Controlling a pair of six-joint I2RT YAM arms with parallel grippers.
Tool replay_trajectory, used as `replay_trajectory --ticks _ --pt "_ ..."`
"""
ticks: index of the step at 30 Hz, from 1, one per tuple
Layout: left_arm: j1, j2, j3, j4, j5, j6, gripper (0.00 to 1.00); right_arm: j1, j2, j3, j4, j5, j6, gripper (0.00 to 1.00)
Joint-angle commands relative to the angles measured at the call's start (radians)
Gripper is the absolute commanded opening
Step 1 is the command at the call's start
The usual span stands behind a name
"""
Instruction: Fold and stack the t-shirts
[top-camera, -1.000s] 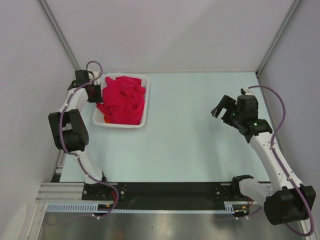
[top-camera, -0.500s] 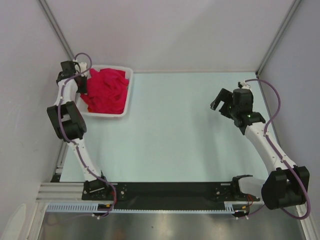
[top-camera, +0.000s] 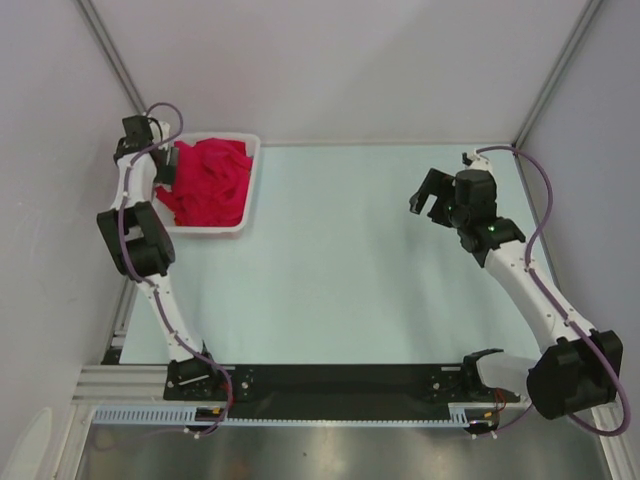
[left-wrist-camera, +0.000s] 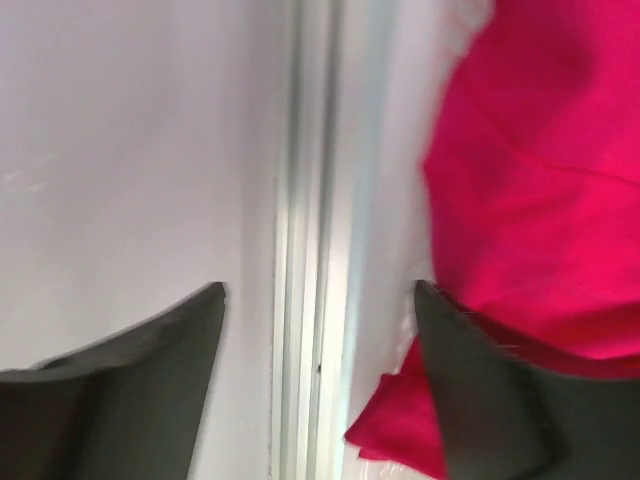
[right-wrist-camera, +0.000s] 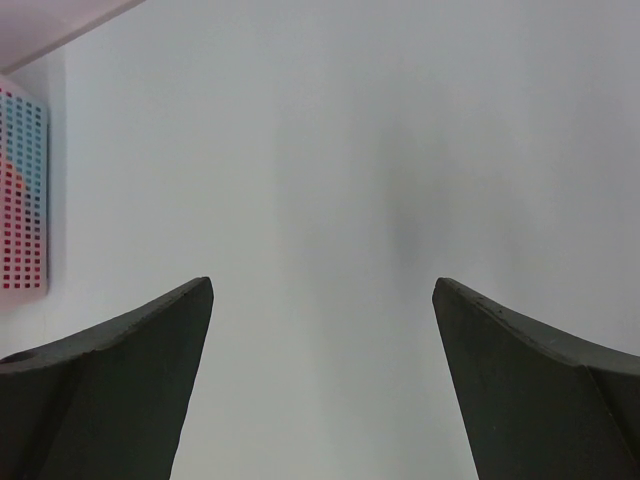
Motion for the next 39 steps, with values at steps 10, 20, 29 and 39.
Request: replay_trajectory --ticks 10,20,29,39 --pt "-0.081 -0.450 -0.119 0.101 0.154 -0.573 0.98 0.087 -0.127 0.001 0.100 0.006 -0.023 1.00" --pt "-0.177 -0.775 -0.528 0.226 0.299 -0.712 1.00 0.097 -0.170 0.004 0.154 -0.040 0.039 1.00" --pt "-0.393 -0.721 -0.583 0.223 0.179 -0.514 0.96 0.103 -0.161 -0.058 0.229 -0.071 0.043 1.00" --pt "-0.449 -0.283 -0.210 0.039 0.075 -0.514 0.66 0.098 -0.142 -0.061 0.224 -0.025 0.000 1.00"
